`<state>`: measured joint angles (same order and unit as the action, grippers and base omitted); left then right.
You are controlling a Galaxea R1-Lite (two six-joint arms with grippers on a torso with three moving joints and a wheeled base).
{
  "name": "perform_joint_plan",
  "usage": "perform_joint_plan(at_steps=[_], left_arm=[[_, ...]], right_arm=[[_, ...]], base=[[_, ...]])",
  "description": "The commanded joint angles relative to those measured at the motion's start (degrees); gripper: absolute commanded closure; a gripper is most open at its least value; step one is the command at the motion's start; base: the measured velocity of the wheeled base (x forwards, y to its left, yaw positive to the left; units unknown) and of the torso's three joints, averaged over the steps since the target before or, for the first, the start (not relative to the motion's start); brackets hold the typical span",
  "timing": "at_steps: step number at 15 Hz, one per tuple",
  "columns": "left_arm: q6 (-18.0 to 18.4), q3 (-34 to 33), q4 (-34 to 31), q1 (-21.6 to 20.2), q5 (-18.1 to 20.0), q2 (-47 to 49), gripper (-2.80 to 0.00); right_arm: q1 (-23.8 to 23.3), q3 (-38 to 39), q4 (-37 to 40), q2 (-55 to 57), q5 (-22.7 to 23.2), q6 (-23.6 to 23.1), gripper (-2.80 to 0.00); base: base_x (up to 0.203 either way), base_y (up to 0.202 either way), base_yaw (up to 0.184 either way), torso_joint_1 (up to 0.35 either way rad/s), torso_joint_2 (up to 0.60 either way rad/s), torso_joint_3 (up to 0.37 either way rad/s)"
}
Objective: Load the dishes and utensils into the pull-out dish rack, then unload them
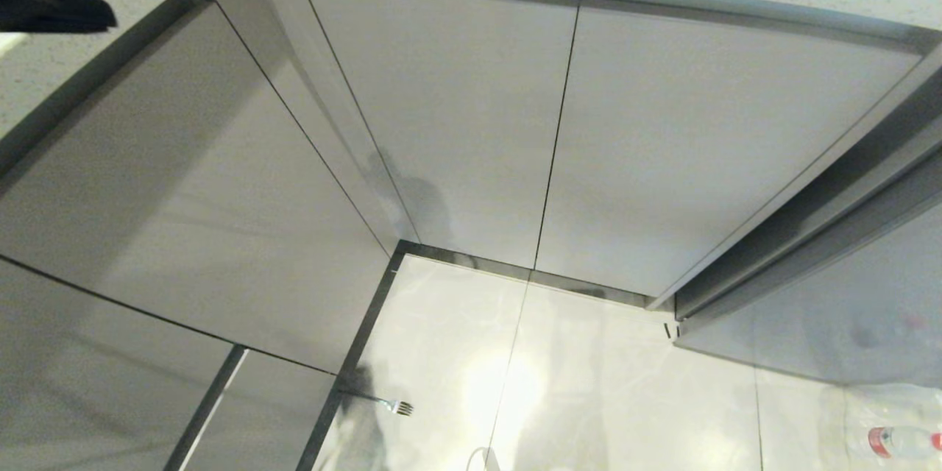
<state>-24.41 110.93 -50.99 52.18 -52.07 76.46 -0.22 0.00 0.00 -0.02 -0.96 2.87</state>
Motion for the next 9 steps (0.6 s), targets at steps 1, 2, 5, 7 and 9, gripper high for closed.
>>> perform_joint_plan(at_steps=[1, 2, 5, 7, 9], left_arm=[[1.9, -0.2, 1.7, -2.7, 3.5, -7.5, 0.00], [3.5, -0.3, 2.8, -7.2, 9.0, -10.3, 0.00], [8.0, -1.6, 4.2, -25.2, 33.3, -20.6, 0.00], [13.1, -6.8, 4.5, -35.1, 44.6, -28.7, 0.00], [20.8, -16.0, 4.7, -42.6, 51.6, -36.3, 0.00]], right_arm=[[0.0, 0.1, 0.1, 0.0, 0.0, 0.0, 0.00], [0.0, 0.1, 0.0, 0.0, 0.0, 0.0, 0.00], [0.0, 0.1, 0.1, 0.0, 0.0, 0.0, 0.00], [0.0, 0.1, 0.1, 0.0, 0.0, 0.0, 0.00], [0.0, 0.1, 0.0, 0.0, 0.0, 0.0, 0.00]], base=[[0.000, 0.000, 0.000, 0.000, 0.00, 0.000], [0.000, 0.000, 0.000, 0.000, 0.00, 0.000], [0.000, 0.000, 0.000, 0.000, 0.00, 0.000], [0.000, 0.000, 0.000, 0.000, 0.00, 0.000], [0.000, 0.000, 0.000, 0.000, 0.00, 0.000]])
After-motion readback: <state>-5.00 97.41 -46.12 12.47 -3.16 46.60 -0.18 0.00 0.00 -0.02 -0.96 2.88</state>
